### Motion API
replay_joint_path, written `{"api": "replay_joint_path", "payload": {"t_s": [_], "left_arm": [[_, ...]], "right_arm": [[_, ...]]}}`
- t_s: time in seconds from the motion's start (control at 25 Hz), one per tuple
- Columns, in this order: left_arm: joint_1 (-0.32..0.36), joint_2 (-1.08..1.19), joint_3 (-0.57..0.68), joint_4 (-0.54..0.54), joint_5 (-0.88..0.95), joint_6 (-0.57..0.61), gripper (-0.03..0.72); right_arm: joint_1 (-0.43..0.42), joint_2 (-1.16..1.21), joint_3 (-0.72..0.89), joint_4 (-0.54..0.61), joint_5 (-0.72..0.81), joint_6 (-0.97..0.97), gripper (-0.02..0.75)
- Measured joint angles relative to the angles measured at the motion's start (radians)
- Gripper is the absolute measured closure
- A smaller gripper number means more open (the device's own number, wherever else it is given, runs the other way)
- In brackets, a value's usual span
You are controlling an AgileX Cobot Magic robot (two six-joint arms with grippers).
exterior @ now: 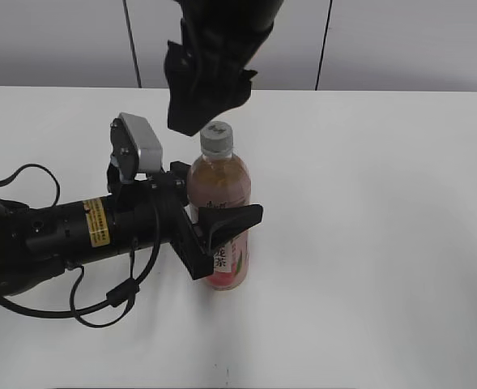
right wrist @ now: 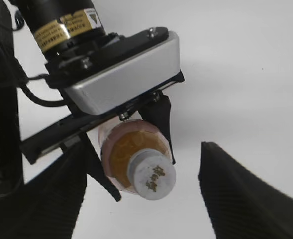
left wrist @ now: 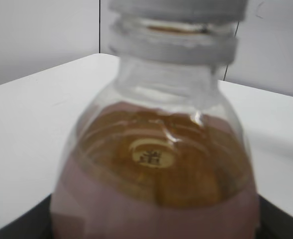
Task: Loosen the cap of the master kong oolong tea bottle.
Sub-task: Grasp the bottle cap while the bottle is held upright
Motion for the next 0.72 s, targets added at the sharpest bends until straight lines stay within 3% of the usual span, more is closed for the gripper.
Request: {"api": "replay_joint_path", "payload": {"t_s": [0.48,0.72], "left_arm": [[0.0,0.0,0.0,0.0,0.001,0.0,0.249],[0.0,0.0,0.0,0.0,0.001,0.0,0.249]], "right_arm": [[0.0,-0.03,-0.002,0.011,0.0,0.685,0.203],[0.0,-0.03,0.04,-0.002,0.0,0.82,0.216]]}}
